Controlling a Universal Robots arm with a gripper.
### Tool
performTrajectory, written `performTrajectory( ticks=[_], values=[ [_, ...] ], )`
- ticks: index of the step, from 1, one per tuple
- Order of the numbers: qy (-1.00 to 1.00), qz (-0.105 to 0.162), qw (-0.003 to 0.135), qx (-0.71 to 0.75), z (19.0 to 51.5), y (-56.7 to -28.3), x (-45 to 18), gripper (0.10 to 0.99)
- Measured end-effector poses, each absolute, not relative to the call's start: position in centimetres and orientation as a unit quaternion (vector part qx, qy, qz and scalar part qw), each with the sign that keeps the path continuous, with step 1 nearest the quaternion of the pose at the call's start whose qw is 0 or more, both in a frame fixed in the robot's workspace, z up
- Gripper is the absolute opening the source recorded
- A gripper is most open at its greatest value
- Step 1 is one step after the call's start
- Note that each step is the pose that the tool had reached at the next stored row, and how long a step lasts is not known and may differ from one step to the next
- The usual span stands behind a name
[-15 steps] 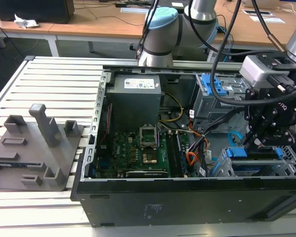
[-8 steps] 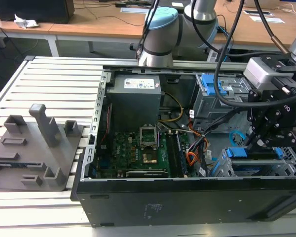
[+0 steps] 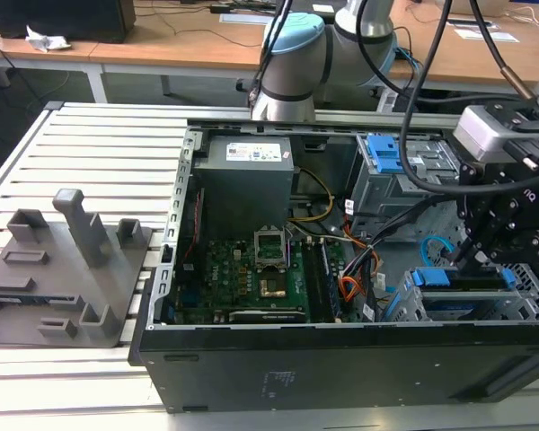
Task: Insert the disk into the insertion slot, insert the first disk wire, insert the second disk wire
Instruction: 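Insert the second disk wire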
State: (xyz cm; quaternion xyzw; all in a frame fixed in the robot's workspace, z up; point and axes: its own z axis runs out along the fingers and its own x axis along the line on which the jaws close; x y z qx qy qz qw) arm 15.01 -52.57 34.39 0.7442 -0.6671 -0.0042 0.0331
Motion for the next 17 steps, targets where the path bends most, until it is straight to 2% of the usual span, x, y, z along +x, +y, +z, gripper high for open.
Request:
performTrajectory(
  ticks=[4, 7, 17],
  values=[
    [-0.667, -0.007, 0.03, 0.744, 34.4, -52.9, 15.2, 0.157],
    [-0.668, -0.017, 0.019, 0.744, 34.4, -53.6, 15.2, 0.157],
    [-0.691, -0.02, 0.015, 0.722, 34.4, -54.2, 15.4, 0.157]
  ],
)
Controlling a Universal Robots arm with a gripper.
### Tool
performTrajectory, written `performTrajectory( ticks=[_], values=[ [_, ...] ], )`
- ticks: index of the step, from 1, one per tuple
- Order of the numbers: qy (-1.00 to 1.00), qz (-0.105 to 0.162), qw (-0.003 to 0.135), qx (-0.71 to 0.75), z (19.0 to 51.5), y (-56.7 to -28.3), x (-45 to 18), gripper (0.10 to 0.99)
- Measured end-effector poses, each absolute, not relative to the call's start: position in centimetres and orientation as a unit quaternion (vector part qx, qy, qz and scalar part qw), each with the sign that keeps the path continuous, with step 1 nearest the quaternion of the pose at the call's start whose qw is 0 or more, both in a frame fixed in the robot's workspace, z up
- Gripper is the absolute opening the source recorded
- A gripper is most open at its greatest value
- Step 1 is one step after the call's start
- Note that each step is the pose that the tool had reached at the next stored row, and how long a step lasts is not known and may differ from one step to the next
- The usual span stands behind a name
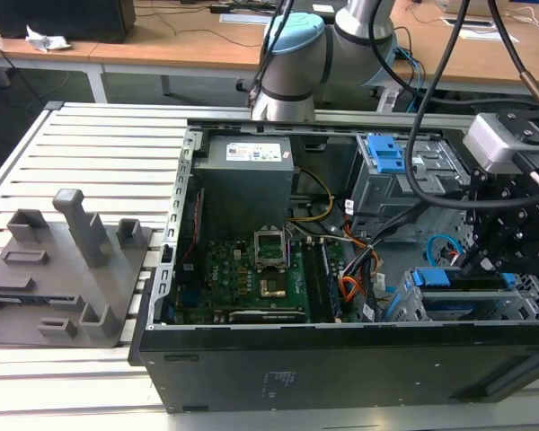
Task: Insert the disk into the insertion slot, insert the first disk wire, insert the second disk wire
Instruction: 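Insert the second disk wire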
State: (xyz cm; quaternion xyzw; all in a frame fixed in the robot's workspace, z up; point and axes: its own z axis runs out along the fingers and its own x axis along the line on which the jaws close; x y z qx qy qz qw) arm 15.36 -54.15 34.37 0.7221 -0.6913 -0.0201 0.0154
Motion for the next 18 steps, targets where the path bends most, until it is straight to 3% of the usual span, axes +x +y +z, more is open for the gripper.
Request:
performTrajectory(
  ticks=[9, 11, 14, 16, 17, 18],
  values=[
    [-0.692, -0.02, 0.015, 0.721, 34.1, -54.2, 15.4, 0.157],
    [-0.692, -0.02, 0.015, 0.721, 34.1, -54.2, 15.4, 0.235],
    [-0.692, -0.02, 0.015, 0.721, 35.8, -54.2, 15.4, 0.235],
    [-0.692, -0.02, 0.015, 0.721, 37.5, -53.9, 15.4, 0.22],
    [-0.692, -0.02, 0.015, 0.721, 38.3, -53.8, 15.4, 0.106],
    [-0.692, -0.02, 0.015, 0.721, 39.1, -53.7, 15.4, 0.106]
  ],
)
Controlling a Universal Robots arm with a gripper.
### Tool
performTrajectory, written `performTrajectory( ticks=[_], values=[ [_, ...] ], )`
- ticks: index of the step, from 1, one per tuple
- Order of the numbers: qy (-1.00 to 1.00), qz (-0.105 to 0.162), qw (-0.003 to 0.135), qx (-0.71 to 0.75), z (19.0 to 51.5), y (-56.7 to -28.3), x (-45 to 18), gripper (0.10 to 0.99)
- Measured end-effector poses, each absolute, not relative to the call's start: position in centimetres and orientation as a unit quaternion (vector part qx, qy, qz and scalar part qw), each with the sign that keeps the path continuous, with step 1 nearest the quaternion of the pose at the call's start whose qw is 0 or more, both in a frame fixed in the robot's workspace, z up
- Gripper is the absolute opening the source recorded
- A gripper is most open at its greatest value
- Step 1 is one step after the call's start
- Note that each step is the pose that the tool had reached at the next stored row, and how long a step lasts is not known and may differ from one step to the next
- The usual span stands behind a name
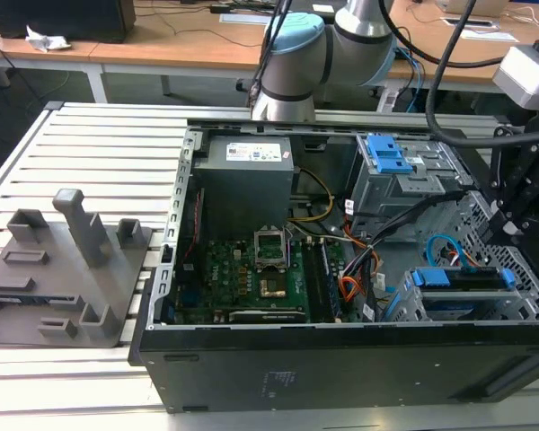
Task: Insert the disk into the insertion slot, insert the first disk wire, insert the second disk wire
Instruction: 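Insert the second disk wire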
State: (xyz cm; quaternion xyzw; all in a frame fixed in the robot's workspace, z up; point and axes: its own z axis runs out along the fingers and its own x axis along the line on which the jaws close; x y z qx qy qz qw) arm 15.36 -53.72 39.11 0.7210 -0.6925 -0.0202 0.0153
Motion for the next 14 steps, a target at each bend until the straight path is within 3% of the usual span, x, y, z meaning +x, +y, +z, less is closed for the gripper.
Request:
performTrajectory(
  ticks=[14],
  values=[
    [-0.692, -0.019, 0.015, 0.721, 39.1, -53.7, 13.2, 0.106]
  ],
)
